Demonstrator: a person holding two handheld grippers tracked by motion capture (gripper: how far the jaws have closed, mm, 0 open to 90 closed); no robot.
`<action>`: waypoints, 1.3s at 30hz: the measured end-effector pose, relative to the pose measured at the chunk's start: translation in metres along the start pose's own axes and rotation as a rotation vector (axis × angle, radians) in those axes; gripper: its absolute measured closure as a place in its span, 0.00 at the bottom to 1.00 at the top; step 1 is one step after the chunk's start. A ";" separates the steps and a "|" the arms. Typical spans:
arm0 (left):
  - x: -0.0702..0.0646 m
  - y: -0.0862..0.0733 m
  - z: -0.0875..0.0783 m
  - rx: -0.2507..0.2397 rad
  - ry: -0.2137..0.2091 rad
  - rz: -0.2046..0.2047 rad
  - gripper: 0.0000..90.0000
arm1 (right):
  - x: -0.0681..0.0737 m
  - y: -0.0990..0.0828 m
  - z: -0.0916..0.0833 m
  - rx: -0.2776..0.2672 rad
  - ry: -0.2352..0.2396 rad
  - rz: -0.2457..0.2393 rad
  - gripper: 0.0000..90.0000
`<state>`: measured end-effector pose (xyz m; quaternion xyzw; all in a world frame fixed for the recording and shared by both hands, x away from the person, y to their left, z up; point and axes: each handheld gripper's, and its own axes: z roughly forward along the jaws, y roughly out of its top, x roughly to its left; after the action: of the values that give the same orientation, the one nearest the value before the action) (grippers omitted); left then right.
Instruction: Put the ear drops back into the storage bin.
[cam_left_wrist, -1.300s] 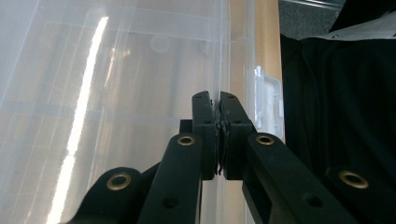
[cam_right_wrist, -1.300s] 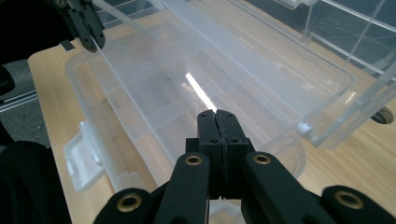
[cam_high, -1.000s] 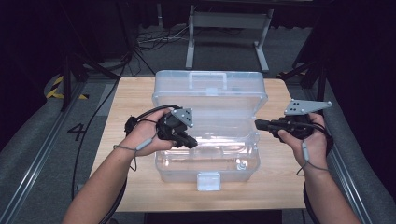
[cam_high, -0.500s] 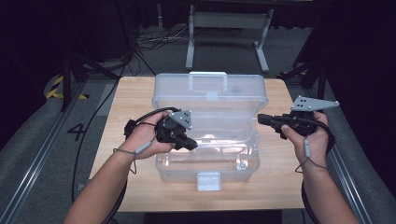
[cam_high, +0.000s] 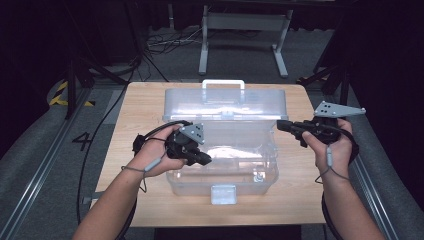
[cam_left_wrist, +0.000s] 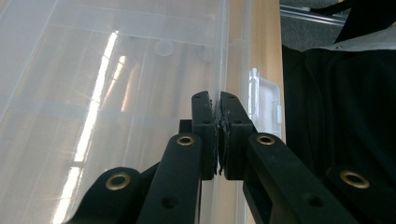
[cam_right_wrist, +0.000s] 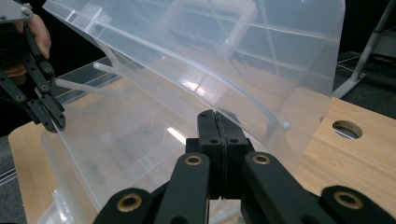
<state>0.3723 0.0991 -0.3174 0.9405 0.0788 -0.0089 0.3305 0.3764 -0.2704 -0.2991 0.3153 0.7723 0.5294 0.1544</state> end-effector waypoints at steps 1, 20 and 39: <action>0.000 0.000 0.000 0.000 0.000 0.000 0.96 | 0.000 0.000 0.000 -0.001 0.002 0.003 1.00; 0.014 -0.023 -0.038 -0.310 0.047 -0.201 0.86 | 0.001 -0.002 -0.002 0.003 -0.006 -0.001 1.00; -0.006 -0.064 -0.073 -0.448 0.241 -0.328 1.00 | 0.005 -0.007 -0.008 -0.007 -0.011 -0.006 1.00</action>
<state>0.3543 0.1929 -0.2991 0.8132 0.2684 0.0672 0.5121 0.3662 -0.2744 -0.3018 0.3155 0.7706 0.5299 0.1611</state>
